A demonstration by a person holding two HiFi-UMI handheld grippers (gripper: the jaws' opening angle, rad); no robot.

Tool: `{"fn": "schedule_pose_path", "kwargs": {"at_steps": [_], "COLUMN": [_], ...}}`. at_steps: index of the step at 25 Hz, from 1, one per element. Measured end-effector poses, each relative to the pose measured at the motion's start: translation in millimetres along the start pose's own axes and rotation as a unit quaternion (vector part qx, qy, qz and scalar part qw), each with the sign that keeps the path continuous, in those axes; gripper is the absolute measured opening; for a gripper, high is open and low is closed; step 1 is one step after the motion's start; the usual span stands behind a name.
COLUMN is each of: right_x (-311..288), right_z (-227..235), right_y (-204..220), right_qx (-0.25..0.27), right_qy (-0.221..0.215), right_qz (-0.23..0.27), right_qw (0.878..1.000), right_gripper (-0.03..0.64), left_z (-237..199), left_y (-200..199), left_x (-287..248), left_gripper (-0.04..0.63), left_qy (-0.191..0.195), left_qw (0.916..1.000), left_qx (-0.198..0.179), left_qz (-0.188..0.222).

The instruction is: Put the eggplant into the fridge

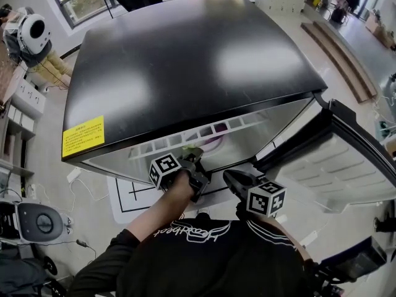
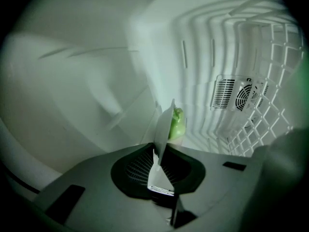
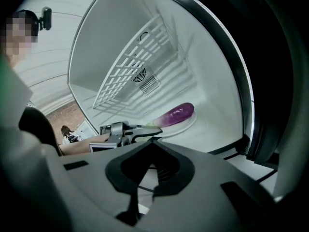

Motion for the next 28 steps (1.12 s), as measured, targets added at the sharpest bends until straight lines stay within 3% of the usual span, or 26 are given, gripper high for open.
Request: {"fn": "schedule_pose_path", "kwargs": {"at_steps": [9,12,16,20,28], "right_x": [-3,-2,0,3,11], "right_z": [0,1,0,-1,-4], "right_y": [-4,-8,-9,-8,-6], "right_qx": [-0.007,-0.009,-0.009,-0.012,-0.012], "right_qy": [-0.007,-0.008,-0.013,-0.015,-0.019], "right_qz": [-0.002,0.005,0.007,0.009,0.014], "right_qw": [1.000,1.000,1.000,1.000,1.000], "right_gripper": [0.006,0.006,0.006,0.006,0.006], "left_z": [3,7,3,-5,-2], "left_y": [2,2,7,16,31], "left_x": [-2,0,4,7,15], "left_gripper": [0.040,0.089,0.147,0.149,0.149], "left_qy": [-0.002,0.000,-0.027,-0.052,-0.050], "left_qw": [0.9997,0.9994,0.9984,0.9959,0.9935], "left_qx": [0.025,0.033,0.040,0.047,0.049], "left_qz": [-0.003,-0.007,-0.028,-0.058,-0.090]}}
Point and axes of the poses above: the fingertips, and each gripper's own axes: x backward along the fingers, z to its right, y out of its underside, the point moved 1 cm from there along x, backward along the fingers, and after that the axes turned 4 degrees about -x, right-handed, at the moved point
